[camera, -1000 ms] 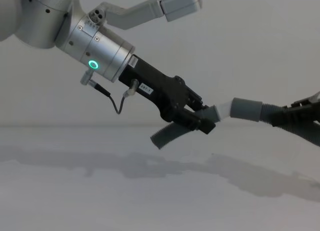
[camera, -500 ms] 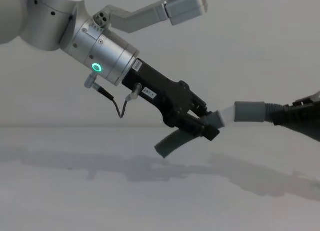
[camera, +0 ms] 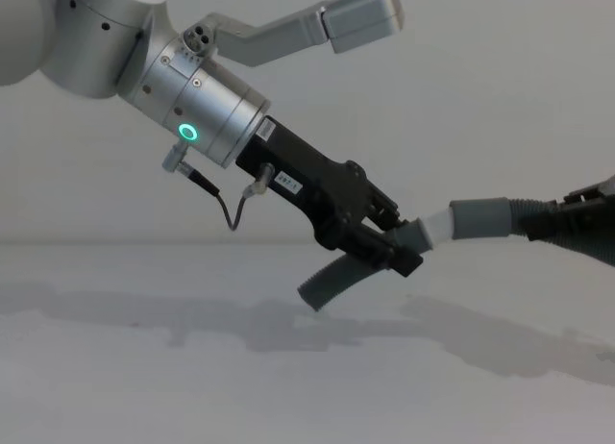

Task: Use both hands to pick up one end of the pipe from the table, align the ends, and insert them.

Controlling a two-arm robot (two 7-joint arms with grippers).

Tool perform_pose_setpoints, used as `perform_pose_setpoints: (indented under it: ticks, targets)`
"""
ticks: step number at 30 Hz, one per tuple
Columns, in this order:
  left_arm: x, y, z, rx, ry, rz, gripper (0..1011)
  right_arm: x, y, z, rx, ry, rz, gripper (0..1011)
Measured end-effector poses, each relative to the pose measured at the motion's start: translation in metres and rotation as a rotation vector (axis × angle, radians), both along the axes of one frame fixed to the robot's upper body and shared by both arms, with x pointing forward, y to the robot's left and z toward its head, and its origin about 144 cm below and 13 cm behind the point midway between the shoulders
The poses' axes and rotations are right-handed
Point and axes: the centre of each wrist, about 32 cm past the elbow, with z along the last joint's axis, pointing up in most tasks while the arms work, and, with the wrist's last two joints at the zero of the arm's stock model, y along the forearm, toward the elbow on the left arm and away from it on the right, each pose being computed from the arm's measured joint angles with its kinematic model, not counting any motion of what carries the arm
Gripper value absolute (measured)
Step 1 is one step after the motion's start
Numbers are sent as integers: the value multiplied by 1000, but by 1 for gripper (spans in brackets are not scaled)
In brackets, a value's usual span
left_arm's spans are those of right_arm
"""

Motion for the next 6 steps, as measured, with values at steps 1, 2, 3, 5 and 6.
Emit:
perform_pose_setpoints:
  ticks: [1,2,3,5,6]
  targets:
    - [0,0,0,0,0,0,376,0,0,0,0,0,0,262]
    - [0,0,0,1,0,0,376,0,0,0,0,0,0,260]
    - [0,0,0,1,1,0,376,0,0,0,0,0,0,262]
    - [0,0,0,3,1,0,376,0,0,0,0,0,0,262]
    - [0,0,0,3,2,1,376,0,0,0,0,0,1,262]
